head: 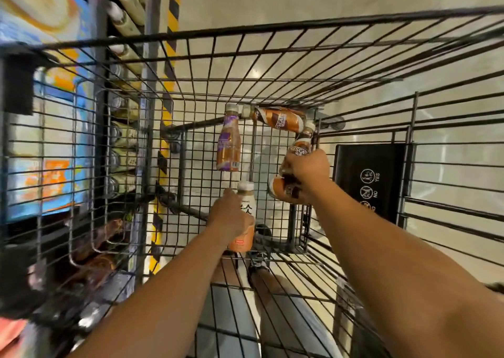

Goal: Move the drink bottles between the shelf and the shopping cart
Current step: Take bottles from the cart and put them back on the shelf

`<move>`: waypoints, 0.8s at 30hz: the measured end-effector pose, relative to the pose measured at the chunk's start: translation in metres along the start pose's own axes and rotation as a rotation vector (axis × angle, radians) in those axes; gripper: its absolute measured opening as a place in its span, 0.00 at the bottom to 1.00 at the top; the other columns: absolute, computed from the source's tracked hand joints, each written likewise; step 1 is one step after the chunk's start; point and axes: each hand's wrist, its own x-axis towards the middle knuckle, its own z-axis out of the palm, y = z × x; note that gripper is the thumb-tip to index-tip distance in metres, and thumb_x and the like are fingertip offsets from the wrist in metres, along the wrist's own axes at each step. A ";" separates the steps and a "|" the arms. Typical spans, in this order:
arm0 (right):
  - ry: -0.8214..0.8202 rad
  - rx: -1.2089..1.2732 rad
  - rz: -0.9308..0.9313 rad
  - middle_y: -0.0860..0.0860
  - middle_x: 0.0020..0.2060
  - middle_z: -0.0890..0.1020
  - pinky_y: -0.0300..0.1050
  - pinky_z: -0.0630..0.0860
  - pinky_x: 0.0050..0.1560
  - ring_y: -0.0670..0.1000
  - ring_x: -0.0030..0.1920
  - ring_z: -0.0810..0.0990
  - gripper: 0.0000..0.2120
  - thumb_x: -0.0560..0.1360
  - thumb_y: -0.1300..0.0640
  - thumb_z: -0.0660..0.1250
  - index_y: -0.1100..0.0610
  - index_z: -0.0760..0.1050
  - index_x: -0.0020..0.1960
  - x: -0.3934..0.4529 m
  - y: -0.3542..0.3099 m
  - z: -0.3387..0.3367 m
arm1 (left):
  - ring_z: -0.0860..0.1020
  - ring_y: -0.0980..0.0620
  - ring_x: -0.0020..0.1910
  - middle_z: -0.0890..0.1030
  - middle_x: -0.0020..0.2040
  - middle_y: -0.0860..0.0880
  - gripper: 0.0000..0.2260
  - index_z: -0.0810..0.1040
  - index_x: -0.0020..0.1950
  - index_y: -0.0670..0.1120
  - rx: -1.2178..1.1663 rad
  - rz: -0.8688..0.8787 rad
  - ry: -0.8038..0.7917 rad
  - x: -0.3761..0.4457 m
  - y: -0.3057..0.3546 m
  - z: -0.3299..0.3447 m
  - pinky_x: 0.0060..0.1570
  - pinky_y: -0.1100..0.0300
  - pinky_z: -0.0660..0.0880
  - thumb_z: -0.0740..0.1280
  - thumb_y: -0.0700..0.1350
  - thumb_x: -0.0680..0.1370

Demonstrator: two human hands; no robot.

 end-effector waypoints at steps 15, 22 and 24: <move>-0.137 0.147 -0.494 0.47 0.51 0.86 0.54 0.84 0.52 0.49 0.49 0.86 0.26 0.67 0.44 0.81 0.46 0.76 0.61 -0.190 -0.021 -0.108 | 0.80 0.55 0.38 0.81 0.42 0.54 0.22 0.73 0.54 0.53 -0.533 0.166 0.453 -0.185 0.013 -0.101 0.26 0.68 0.71 0.81 0.40 0.69; -0.160 0.188 -0.860 0.42 0.50 0.86 0.48 0.84 0.54 0.39 0.48 0.86 0.25 0.72 0.54 0.81 0.39 0.73 0.61 -0.315 -0.071 -0.167 | 0.80 0.60 0.49 0.80 0.52 0.61 0.29 0.70 0.62 0.60 -0.715 0.316 0.757 -0.312 0.003 -0.161 0.38 0.71 0.72 0.82 0.44 0.69; -0.177 0.198 -0.948 0.42 0.51 0.86 0.47 0.83 0.54 0.38 0.49 0.85 0.27 0.72 0.55 0.81 0.39 0.73 0.63 -0.354 -0.083 -0.183 | 0.79 0.62 0.48 0.79 0.51 0.63 0.29 0.71 0.61 0.62 -0.721 0.348 0.873 -0.354 -0.002 -0.177 0.42 0.68 0.73 0.83 0.46 0.68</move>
